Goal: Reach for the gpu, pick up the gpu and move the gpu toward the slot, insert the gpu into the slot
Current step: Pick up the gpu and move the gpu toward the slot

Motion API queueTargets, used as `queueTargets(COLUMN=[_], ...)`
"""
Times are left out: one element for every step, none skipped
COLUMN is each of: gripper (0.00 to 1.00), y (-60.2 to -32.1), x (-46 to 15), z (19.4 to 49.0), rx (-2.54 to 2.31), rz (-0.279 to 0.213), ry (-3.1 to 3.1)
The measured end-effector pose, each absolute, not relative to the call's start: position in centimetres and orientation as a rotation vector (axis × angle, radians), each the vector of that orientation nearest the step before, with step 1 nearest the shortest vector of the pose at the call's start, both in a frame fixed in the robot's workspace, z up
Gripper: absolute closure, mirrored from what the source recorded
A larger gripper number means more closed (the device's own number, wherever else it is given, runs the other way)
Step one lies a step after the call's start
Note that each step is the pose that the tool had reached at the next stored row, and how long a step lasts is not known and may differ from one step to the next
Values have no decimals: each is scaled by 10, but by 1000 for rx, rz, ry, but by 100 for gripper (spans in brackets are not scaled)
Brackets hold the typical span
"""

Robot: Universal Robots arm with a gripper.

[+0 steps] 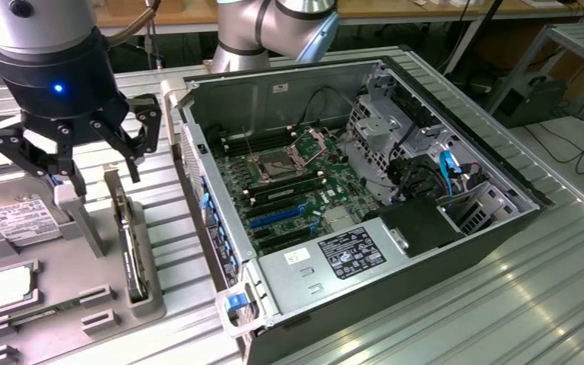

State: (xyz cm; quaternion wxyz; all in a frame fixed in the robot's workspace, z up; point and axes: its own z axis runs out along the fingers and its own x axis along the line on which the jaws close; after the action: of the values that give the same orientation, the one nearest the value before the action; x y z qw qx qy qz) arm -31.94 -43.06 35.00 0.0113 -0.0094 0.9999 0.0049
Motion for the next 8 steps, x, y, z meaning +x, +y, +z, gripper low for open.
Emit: queueTargets(gripper=[40,40,40,40,40,40,40,40], y=[-431,-432,-434,-436,-436,-437,-438,-438], x=[-319,-319,-319,-319,-319,-319,-319,-319], z=[349,348,346,345,344,343,342,342], rx=[-29,-29,-29,-29,-29,-29,-29,-29], rz=[15,15,15,15,15,15,15,15], ry=[3119,3119,3119,3119,3119,3119,3119,3119])
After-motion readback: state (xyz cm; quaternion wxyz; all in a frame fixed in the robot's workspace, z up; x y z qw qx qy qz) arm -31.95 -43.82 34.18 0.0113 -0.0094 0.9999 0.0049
